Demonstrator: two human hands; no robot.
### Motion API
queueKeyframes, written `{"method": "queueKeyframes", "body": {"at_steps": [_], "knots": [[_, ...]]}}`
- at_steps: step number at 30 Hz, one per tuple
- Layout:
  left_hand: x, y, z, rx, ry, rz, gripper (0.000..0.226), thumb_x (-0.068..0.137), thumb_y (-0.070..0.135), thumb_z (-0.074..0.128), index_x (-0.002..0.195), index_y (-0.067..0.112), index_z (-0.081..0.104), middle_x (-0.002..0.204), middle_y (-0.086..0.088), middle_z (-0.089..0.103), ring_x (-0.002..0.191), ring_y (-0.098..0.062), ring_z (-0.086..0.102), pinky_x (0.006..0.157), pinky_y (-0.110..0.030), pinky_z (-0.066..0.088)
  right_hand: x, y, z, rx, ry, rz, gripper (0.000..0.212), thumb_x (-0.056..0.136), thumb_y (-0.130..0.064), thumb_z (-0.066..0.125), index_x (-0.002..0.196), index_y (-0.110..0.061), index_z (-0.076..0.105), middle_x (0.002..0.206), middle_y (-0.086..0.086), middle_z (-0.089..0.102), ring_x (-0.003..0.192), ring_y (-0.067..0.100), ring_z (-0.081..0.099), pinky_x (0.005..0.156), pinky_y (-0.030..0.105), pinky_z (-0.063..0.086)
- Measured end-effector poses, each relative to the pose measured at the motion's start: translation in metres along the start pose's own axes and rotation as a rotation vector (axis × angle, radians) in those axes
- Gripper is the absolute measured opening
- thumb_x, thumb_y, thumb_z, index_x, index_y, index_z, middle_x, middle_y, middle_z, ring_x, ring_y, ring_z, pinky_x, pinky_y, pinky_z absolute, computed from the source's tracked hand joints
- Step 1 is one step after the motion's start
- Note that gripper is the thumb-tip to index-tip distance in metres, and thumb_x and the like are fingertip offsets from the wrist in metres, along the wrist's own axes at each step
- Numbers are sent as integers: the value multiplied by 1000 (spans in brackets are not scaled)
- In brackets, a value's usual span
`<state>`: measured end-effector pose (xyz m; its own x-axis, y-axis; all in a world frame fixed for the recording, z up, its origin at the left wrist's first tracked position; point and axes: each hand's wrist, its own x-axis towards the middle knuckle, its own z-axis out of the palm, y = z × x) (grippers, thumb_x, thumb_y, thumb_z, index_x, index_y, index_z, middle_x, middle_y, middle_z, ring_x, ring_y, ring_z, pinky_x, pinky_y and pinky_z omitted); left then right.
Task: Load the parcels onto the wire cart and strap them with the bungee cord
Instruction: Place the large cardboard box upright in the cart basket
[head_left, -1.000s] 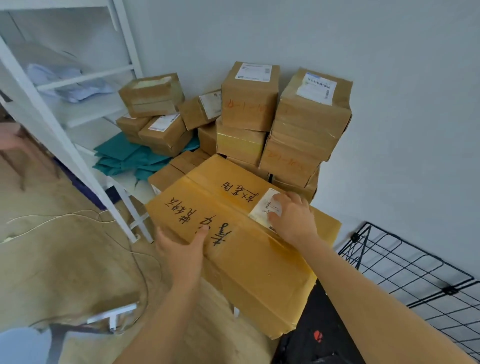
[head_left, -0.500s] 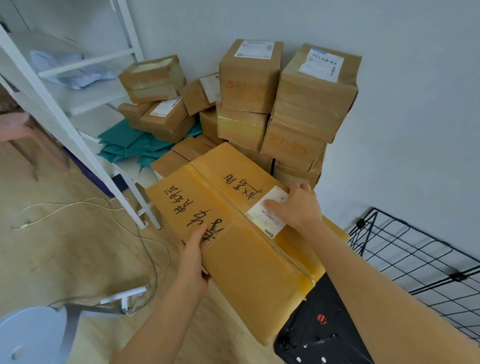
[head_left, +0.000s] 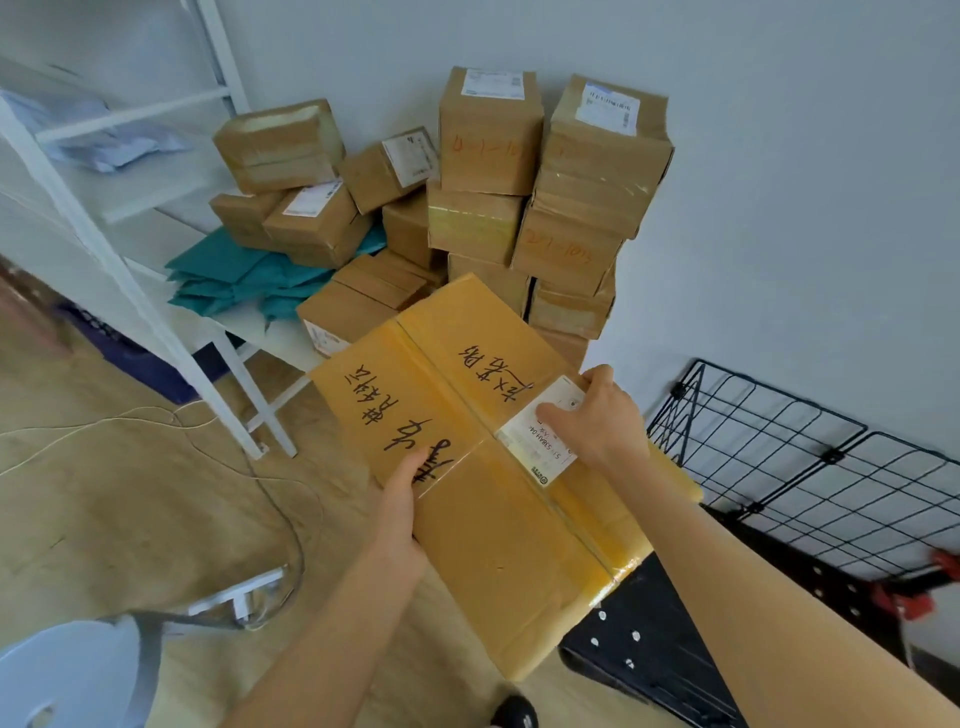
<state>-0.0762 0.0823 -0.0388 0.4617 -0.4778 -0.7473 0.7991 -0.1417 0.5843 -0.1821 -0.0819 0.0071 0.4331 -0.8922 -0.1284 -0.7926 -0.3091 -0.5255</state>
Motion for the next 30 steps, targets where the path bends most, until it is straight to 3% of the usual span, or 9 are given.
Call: {"method": "queueKeyframes", "body": {"at_steps": [5,8,12,15,18,24,28,30], "knots": [[-6,-13,-15,43,1,43,83,45,47,80,123,32,56,112,-5,67,97,-28,65,56,-38,55,-46,13,-5,29,112,35,40,80,-38,61,105,-18,36,98,2,62,88,23,62,71,40,57],[-19,-15,-17,57,-42,84,84,44,45,79,123,35,55,113,-4,66,97,-27,65,57,-38,56,-67,16,-10,62,181,54,38,81,-36,60,105,-18,37,93,-1,58,83,22,61,62,33,55],[-33,-10,-11,104,-70,141,90,38,49,82,123,38,52,116,0,64,102,-26,63,79,-47,55,-87,23,-19,124,286,91,36,81,-35,60,103,-18,36,93,-1,59,81,22,59,53,28,48],[-49,-6,-4,128,-160,149,80,47,46,81,122,38,53,115,-1,65,101,-25,63,70,-40,56,-100,28,-30,156,369,123,34,81,-35,59,102,-19,37,93,0,61,78,20,59,49,25,43],[-61,-7,4,146,-198,226,63,73,29,75,127,35,45,114,0,61,97,-23,60,65,-36,52,-110,33,-43,104,488,141,37,79,-40,59,104,-18,43,92,-1,62,82,22,59,56,29,44],[-79,-13,34,245,-359,320,62,80,20,71,133,35,42,120,3,58,106,-22,55,76,-38,49,-127,54,-77,26,580,268,31,80,-44,55,98,-22,42,88,-3,61,79,21,57,51,26,34],[-86,-19,69,309,-463,324,61,79,14,70,130,36,45,119,3,61,105,-22,59,88,-47,50,-133,77,-103,39,632,338,33,80,-43,55,102,-20,44,87,-2,61,76,20,57,52,26,36],[-90,-23,91,340,-512,328,64,80,11,69,131,38,43,118,4,61,104,-20,59,87,-46,51,-132,87,-119,45,670,364,34,81,-44,54,102,-20,44,86,-3,60,76,20,57,57,28,39]]}}
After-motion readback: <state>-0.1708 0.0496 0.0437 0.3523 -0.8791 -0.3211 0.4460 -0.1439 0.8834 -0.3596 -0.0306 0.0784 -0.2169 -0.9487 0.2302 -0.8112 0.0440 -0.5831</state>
